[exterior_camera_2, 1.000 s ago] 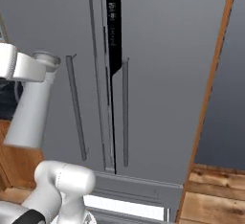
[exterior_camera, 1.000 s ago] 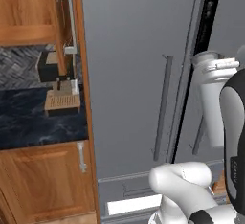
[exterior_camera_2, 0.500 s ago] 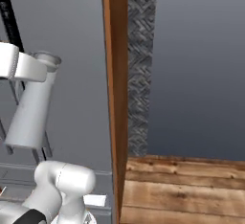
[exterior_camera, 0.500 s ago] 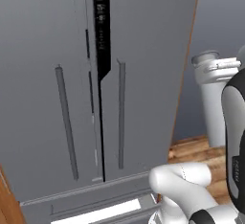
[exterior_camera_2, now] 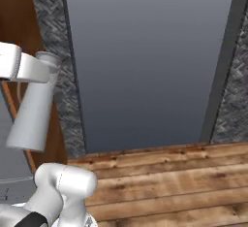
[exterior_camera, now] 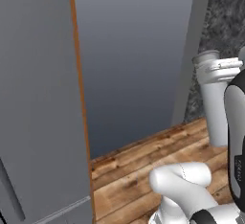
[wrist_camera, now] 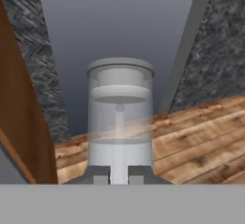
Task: There is a tray on the dining counter. Grab the cup, mug, and pitcher and place them on the tray. The pitcher may be placed next to the tray if it cannot fit the tray.
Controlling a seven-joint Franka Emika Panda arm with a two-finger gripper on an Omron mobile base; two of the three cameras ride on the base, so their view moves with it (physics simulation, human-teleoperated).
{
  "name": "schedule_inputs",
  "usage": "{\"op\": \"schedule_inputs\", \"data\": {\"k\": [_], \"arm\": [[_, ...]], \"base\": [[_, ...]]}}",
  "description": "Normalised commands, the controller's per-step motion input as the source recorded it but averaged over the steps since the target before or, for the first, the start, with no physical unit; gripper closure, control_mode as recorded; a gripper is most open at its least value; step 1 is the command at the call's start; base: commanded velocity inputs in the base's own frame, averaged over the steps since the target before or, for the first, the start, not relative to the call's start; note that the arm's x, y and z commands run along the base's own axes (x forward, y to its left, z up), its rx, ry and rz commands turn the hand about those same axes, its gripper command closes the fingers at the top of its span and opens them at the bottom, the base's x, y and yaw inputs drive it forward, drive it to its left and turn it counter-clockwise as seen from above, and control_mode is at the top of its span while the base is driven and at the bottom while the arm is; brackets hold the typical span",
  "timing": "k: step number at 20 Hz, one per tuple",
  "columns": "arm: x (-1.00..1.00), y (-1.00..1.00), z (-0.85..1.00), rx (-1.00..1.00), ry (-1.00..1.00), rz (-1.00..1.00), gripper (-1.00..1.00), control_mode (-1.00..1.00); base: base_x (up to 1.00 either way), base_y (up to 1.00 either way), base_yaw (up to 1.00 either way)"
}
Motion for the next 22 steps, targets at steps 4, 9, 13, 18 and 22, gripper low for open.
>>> {"op": "schedule_inputs", "data": {"k": [4,9,13,18,22], "arm": [[0.00,0.00,0.00,0.00,0.00,0.00,1.00,1.00],[0.00,0.00,0.00,0.00,0.00,0.00,1.00,1.00],[0.00,0.00,0.00,0.00,0.00,0.00,1.00,1.00],[0.00,0.00,0.00,0.00,0.00,0.00,1.00,1.00],[0.00,0.00,0.00,0.00,0.00,0.00,1.00,1.00]], "base": [[0.18,-1.00,-0.52],[0.23,-1.00,-0.52],[0.28,-1.00,-0.52],[0.33,-1.00,-0.51],[0.36,-1.00,-0.48]]}}
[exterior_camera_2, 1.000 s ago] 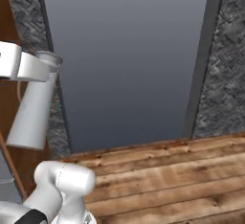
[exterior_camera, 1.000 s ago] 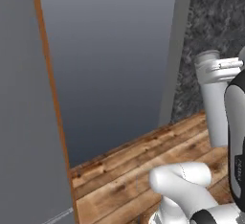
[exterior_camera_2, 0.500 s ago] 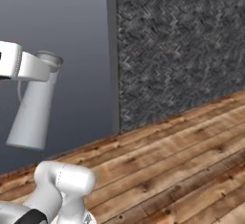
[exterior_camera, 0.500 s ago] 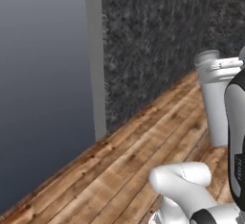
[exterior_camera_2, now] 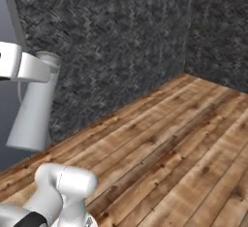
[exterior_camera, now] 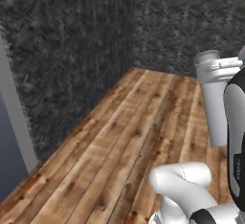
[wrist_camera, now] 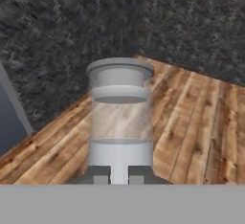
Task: There is a tray on the dining counter. Grab the cup, mug, and pitcher and place them on the tray. The pitcher may be placed next to the tray if it cannot fit the tray.
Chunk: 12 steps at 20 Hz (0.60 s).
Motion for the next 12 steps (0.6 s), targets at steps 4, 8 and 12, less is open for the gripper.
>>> {"op": "schedule_inputs", "data": {"k": [4,8,12], "arm": [[0.00,0.00,0.00,0.00,0.00,0.00,1.00,1.00],[0.00,0.00,0.00,0.00,0.00,0.00,1.00,1.00],[0.00,0.00,0.00,0.00,0.00,0.00,1.00,1.00]], "base": [[0.46,-0.90,-0.46],[0.65,-0.59,-0.41],[0.91,-0.20,-0.30]]}}
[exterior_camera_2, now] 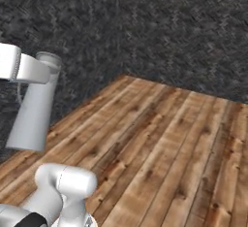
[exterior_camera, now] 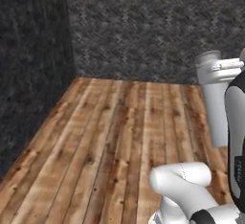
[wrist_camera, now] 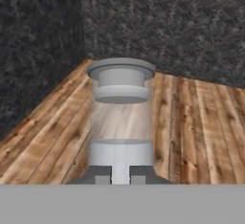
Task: There is a tray on the dining counter. Grab the cup, mug, and pitcher and place them on the tray. The pitcher may be placed next to the tray if it cannot fit the tray.
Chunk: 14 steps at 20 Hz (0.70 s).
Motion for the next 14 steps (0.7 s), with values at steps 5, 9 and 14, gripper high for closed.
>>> {"op": "schedule_inputs", "data": {"k": [5,9,14], "arm": [[0.00,0.00,0.00,0.00,0.00,0.00,1.00,1.00],[0.00,0.00,0.00,0.00,0.00,0.00,1.00,1.00],[0.00,0.00,0.00,0.00,0.00,0.00,1.00,1.00]], "base": [[1.00,-0.04,-0.27],[1.00,-0.04,-0.33],[1.00,-0.08,-0.53]]}}
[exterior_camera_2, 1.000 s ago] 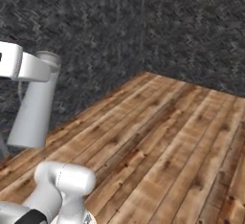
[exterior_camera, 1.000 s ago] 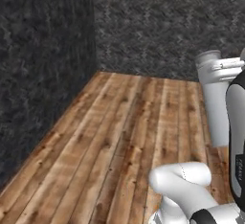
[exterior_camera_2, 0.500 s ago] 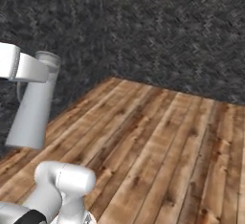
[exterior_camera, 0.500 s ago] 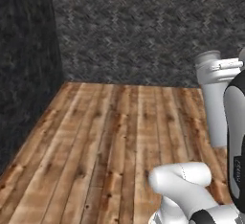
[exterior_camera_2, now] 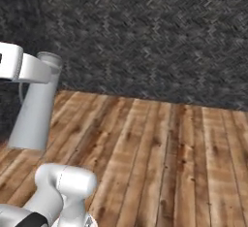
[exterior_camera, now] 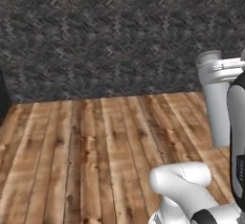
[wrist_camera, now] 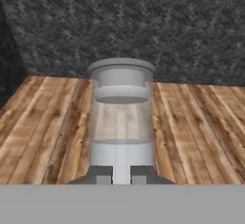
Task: There is a tray on the dining counter. Grab the cup, mug, and pitcher and place them on the tray. The pitcher may be placed next to the tray if it cannot fit the tray.
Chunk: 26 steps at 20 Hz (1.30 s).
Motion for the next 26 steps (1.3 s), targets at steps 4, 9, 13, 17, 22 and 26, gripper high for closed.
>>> {"op": "schedule_inputs", "data": {"k": [4,9,13,17,22,26], "arm": [[0.00,0.00,0.00,0.00,0.00,0.00,1.00,1.00],[0.00,0.00,0.00,0.00,0.00,0.00,1.00,1.00],[0.00,0.00,0.00,0.00,0.00,0.00,1.00,1.00],[0.00,0.00,0.00,0.00,0.00,0.00,1.00,1.00],[0.00,0.00,0.00,0.00,0.00,0.00,1.00,1.00],[0.00,0.00,0.00,0.00,0.00,0.00,1.00,1.00]], "base": [[0.99,-0.02,-0.60],[0.93,-0.06,-0.63],[0.89,-0.10,-0.63],[0.86,-0.16,-0.64],[0.82,-0.23,-0.63],[0.78,-0.23,-0.62]]}}
